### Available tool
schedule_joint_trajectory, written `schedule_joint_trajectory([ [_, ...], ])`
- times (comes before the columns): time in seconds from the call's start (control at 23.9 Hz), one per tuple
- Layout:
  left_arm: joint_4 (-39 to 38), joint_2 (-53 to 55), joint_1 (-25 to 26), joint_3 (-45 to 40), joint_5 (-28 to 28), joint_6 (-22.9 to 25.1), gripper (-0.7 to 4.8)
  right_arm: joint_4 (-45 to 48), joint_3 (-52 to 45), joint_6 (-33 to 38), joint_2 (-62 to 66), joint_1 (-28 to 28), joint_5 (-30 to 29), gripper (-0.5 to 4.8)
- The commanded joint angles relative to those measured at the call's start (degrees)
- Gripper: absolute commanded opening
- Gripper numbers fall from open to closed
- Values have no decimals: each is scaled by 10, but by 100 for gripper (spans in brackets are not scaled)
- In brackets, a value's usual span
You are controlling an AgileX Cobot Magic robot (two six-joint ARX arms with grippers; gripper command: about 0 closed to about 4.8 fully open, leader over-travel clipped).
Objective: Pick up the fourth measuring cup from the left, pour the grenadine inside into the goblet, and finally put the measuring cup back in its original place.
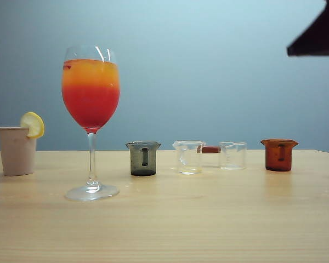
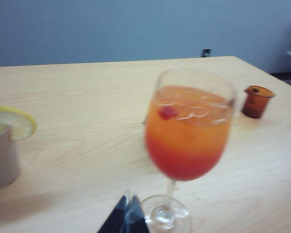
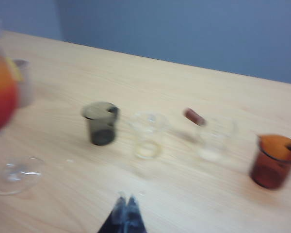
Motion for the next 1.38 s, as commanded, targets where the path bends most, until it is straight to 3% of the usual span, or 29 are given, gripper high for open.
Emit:
schedule_joint_trajectory([
  [0.04, 27, -1, 0, -18, -22, 0, -5, 1, -2, -1, -4, 0, 27, -1],
  [0.42, 132, 0, 0, -79, 36, -11, -5, -6, -2, -1, -4, 0, 26, -1],
  [0.67, 188, 0, 0, -87, 36, -10, -5, -6, -2, -1, -4, 0, 26, -1],
  [0.92, 188, -32, 8, -90, 28, -10, -5, -8, -2, -1, -4, 0, 26, -1],
  [1.17, 97, -130, 161, -90, 55, -10, -5, -8, -2, -1, -4, 0, 26, -1],
  [1.38, 77, -134, 244, -90, 85, -10, -5, -7, -2, -1, -4, 0, 25, -1],
])
